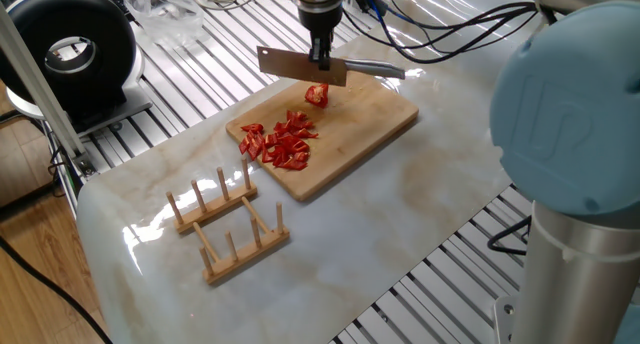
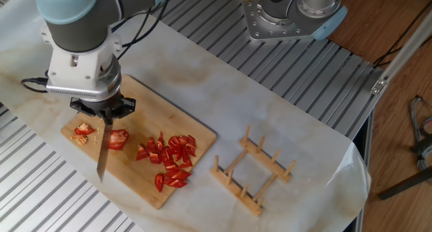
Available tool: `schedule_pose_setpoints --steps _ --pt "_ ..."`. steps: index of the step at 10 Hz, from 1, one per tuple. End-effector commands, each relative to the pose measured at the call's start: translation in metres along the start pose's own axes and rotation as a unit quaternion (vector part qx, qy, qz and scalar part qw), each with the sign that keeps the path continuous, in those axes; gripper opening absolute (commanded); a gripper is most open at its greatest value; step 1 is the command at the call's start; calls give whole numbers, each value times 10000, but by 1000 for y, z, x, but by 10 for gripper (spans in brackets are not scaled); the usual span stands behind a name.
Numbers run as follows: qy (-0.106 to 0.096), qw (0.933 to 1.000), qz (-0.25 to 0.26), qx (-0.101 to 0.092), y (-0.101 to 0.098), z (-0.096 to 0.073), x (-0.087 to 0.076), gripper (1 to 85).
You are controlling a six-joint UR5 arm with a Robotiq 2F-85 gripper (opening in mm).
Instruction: Chop the chili peppers
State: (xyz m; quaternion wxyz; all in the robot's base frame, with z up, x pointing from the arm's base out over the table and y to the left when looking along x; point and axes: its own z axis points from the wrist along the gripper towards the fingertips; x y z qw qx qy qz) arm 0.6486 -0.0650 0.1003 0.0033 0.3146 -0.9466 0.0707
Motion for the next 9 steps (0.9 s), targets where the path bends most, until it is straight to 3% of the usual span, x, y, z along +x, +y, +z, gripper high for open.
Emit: schedule_pose_setpoints --steps 1,3,5,6,7,8,9 --pt "-28 9989 299 -350 15 1 -3 13" --pt "73 9991 326 -260 10 1 3 13" --pt "106 9973 693 -202 12 -5 -1 13" --pt "338 9927 1157 -80 20 -17 3 13" --pt "434 9888 1430 61 28 -28 5 13" --pt "402 9843 1717 36 44 -35 3 13" --pt "259 9799 1975 -125 61 -39 -3 13"
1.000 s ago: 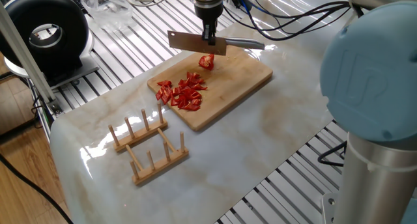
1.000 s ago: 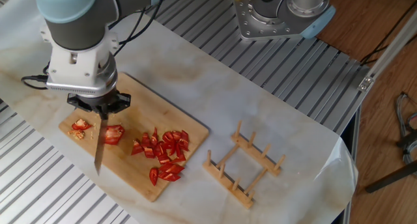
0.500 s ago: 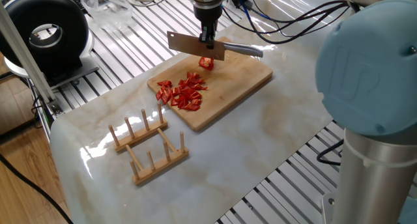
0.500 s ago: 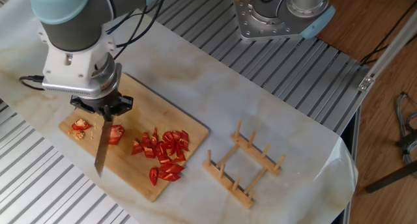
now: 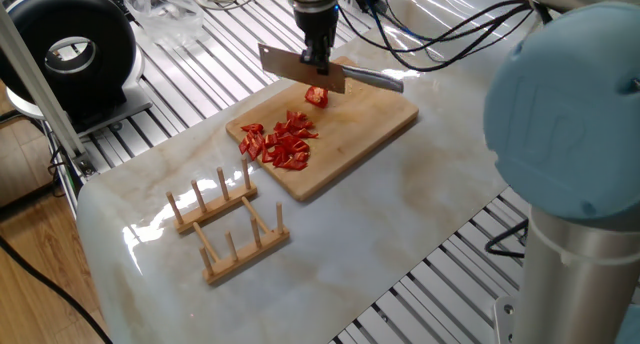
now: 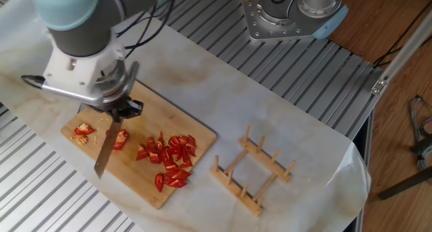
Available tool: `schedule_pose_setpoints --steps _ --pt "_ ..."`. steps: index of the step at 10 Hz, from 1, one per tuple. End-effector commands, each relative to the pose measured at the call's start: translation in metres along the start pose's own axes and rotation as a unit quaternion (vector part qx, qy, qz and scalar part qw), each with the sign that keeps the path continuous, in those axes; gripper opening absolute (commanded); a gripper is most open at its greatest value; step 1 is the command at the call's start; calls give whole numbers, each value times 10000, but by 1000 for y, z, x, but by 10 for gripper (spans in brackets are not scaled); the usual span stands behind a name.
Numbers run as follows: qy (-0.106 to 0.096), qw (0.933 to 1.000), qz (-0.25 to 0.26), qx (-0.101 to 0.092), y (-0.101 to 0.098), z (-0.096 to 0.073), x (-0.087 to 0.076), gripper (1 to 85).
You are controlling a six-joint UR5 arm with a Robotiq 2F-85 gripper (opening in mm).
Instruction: Chop the chili peppers
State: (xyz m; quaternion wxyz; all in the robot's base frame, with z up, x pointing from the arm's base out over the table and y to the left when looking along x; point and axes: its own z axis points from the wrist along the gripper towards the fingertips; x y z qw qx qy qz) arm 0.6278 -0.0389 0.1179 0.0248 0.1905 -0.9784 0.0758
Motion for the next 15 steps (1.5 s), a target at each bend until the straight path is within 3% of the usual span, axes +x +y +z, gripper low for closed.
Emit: schedule_pose_setpoints --steps 1,3,5,6,7,8,10,11,12,15 --pt "-86 9964 819 -188 34 -17 1 13" --pt "-91 9974 715 0 25 -17 1 13" --pt "-208 9957 897 -143 31 -17 -6 13" --pt "-112 9916 1234 -366 43 -18 -2 13" --pt "-38 9883 1475 -384 44 -18 1 13" --pt "-75 9862 1649 -148 32 -17 1 13" --pt "-236 9822 1853 -218 34 -18 -8 13" --pt "-274 9818 1845 -366 41 -18 -12 13" --pt "-262 9803 1879 -549 28 -19 -17 13" --pt "-115 9825 1826 -352 -8 -10 -17 13"
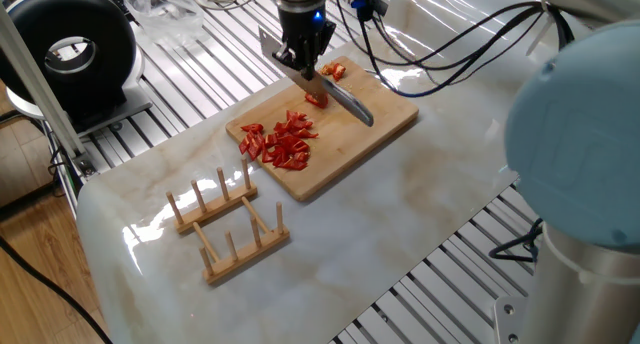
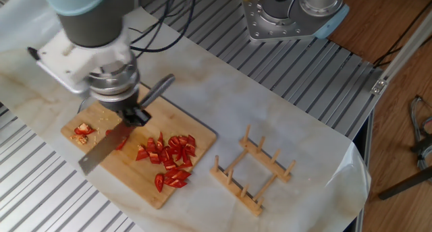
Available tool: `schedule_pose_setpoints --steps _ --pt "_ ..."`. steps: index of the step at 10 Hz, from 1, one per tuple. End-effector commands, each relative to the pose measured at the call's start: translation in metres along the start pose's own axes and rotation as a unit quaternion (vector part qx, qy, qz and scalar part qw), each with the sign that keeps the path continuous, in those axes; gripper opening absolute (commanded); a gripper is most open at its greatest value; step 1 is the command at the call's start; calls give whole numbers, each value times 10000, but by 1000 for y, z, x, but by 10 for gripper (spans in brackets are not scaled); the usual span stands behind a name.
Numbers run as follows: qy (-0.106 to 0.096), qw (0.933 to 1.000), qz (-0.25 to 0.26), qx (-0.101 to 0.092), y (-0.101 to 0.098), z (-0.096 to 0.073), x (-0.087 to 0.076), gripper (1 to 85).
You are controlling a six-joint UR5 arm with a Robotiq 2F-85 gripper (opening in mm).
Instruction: Chop the chili peppers
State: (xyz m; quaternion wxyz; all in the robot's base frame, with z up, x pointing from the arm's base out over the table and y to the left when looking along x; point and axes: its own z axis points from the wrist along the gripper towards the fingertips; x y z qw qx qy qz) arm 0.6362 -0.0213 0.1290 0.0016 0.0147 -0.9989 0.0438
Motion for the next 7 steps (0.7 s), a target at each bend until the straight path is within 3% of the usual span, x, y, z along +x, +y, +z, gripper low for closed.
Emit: schedule_pose_setpoints --steps 1,2,4,7 --pt "21 9994 227 -244 -14 5 -16 13" --pt "77 9988 356 -320 -17 9 -19 13" --pt "252 9994 229 -54 -42 20 -10 13" --pt "512 9985 -126 -127 -49 22 12 13"
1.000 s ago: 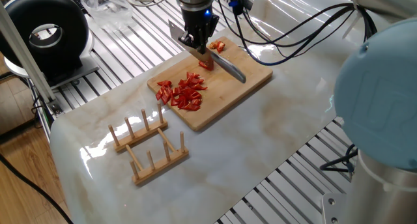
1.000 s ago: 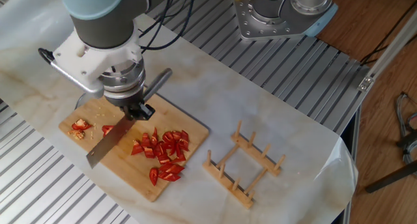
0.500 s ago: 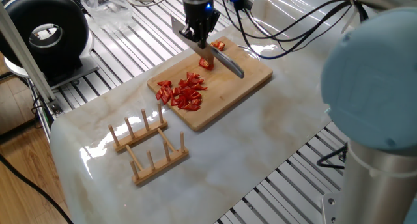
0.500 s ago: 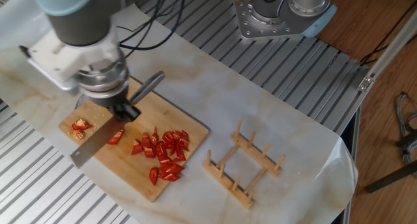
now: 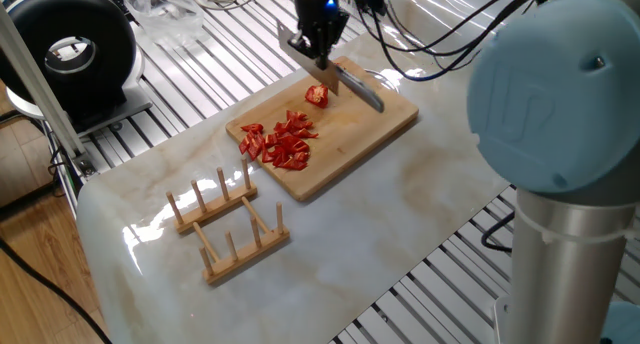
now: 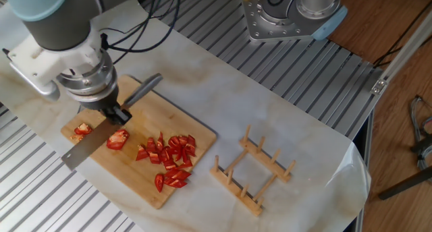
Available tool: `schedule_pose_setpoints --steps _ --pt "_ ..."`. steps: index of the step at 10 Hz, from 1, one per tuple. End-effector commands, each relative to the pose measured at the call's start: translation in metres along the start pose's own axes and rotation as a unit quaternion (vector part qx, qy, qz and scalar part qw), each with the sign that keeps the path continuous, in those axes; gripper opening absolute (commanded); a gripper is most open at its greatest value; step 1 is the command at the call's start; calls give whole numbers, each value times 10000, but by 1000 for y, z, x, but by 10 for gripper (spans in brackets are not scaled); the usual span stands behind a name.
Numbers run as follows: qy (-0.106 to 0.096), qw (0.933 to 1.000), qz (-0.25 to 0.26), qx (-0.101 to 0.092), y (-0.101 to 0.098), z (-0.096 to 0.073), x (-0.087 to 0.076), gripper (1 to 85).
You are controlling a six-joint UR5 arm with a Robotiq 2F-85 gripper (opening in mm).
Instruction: Chop the chili peppers
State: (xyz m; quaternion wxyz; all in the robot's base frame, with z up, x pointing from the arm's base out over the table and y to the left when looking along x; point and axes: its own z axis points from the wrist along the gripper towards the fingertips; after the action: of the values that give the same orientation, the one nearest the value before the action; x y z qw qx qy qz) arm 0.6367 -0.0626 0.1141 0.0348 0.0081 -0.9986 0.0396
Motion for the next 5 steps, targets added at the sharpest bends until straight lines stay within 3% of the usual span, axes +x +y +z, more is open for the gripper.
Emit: schedule_pose_setpoints --steps 1,3,5 --pt "215 9994 -222 -129 -6 6 13 13" --pt "286 9979 -464 -337 8 8 18 13" --pt "268 9969 -674 -303 3 11 17 13"
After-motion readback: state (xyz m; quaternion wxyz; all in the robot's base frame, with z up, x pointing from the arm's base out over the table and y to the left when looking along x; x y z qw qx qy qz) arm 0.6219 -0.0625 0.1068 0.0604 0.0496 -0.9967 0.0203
